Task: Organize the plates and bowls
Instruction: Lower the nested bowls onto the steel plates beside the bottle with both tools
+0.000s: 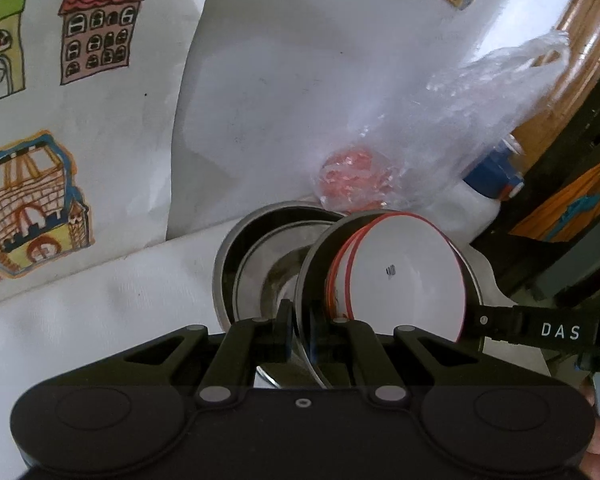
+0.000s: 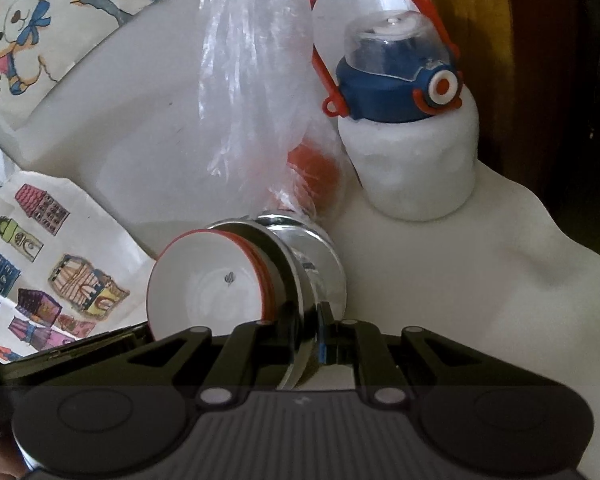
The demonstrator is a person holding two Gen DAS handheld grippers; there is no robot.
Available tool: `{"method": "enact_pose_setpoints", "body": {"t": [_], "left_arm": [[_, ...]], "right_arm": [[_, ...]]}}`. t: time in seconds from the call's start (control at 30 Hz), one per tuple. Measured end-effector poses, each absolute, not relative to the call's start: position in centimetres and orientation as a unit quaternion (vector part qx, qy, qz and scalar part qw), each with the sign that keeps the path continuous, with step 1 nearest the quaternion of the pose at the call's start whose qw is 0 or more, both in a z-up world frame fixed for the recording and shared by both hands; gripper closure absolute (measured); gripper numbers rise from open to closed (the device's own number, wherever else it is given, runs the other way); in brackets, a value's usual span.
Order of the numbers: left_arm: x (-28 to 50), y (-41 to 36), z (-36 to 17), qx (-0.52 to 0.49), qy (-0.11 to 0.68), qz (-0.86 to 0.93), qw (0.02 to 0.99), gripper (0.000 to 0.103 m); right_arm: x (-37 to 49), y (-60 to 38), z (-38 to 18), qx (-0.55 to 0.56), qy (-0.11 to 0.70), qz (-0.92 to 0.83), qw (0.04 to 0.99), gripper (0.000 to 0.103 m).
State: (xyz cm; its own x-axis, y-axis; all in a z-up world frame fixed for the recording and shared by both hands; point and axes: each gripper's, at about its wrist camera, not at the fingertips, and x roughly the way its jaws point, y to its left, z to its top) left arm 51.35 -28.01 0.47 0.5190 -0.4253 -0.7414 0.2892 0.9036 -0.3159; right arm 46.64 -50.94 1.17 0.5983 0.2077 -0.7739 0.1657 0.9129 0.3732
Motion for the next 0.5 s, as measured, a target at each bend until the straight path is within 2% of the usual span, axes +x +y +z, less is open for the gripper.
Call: {"method": "enact_pose_setpoints", "body": {"t": [0.5], "left_arm": [[54.3,-28.5,-1.3,-0.080,0.451,-0.183,0.870,0.098]], "right_arm": [[49.3,-50.9,-0.9,0.219,0.457,0.022,0.862,0.091]]}}
